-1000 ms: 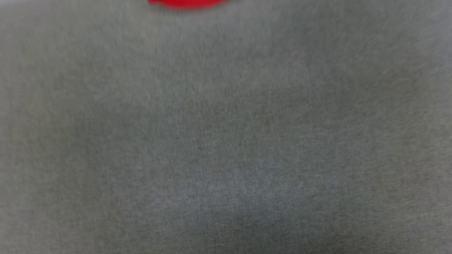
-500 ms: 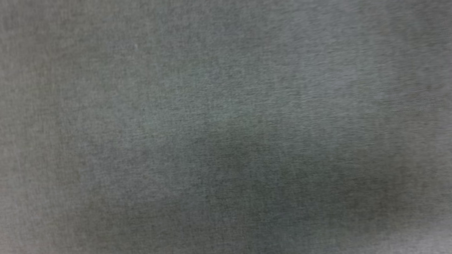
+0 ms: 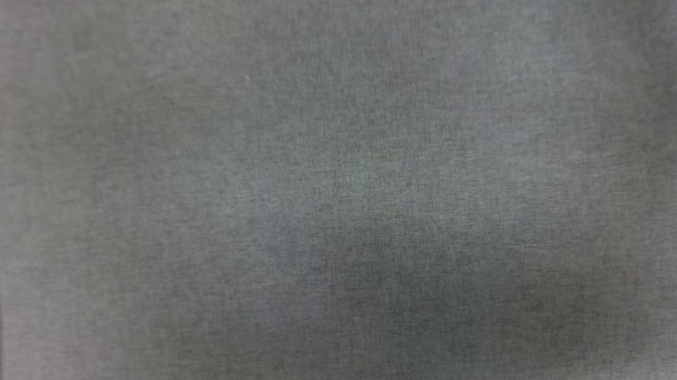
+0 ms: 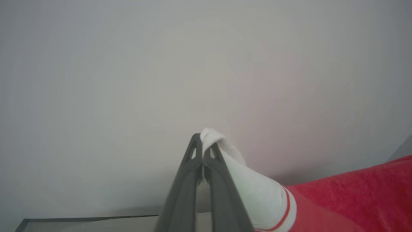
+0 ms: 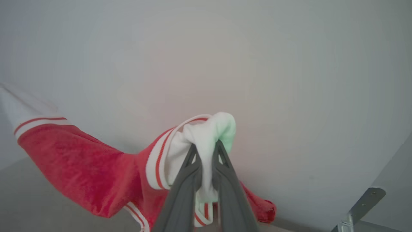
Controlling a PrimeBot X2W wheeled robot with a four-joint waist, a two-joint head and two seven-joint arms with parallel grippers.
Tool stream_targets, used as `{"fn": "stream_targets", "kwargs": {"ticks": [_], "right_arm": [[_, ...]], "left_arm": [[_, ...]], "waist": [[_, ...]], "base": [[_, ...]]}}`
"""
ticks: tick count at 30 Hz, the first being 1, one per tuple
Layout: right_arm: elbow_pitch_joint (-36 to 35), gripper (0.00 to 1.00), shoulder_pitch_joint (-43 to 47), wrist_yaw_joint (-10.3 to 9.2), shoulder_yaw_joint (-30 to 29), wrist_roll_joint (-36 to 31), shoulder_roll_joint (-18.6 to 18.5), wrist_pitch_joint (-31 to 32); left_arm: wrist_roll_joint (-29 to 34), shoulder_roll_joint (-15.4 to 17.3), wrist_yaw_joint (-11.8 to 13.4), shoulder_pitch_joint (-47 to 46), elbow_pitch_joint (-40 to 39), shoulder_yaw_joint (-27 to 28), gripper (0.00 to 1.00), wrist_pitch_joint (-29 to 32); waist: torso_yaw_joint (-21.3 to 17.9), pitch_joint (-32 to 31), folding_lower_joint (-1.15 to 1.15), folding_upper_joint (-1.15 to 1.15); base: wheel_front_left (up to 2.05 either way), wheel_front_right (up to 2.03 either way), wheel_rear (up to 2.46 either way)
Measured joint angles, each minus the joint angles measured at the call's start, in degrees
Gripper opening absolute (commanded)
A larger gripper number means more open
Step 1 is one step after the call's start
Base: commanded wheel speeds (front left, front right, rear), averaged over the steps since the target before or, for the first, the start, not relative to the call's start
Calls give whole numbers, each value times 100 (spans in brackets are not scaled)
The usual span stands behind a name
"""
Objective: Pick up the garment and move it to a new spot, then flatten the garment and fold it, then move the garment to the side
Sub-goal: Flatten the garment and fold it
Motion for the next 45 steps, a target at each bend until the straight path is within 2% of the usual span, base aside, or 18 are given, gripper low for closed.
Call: {"fn": "stream_targets", "kwargs": {"ticks": [6,13,22,33,36,40,45], "right_arm": [[-791,0,932,0,879,1032,-691,1165],[-1724,0,2170,-1,1307,2271,-1459,2209],[-2520,0,3563,0,1272,3245,-2301,3130],[-3350,0,4846,0,1018,3663,-3047,3790],[-3556,0,5176,0,920,3797,-3218,3958],[-3851,0,5566,0,748,3934,-3497,4133],[-4066,0,6052,0,463,4102,-3777,4277]], "left_arm": [[-51,144,-86,992,56,-131,0,383],[-167,265,-211,2196,71,-218,0,576],[-439,368,-285,3594,-2,-269,0,667],[-790,515,-286,5050,-826,-244,0,802],[-818,644,-146,5508,-1289,-261,0,891],[-943,875,175,6259,-2240,-210,0,1143],[-1166,1304,893,7439,-4088,-93,0,1716]], "waist": [[23,-567,0,0],[13,-1274,0,0],[-16,-2065,0,0],[59,-2499,0,0],[85,-2530,0,0],[113,-2537,0,0],[149,-2499,0,0]], "base": [[0,0,0],[0,0,0],[0,0,0],[0,0,0],[0,0,0],[0,0,0],[0,0,0]]}}
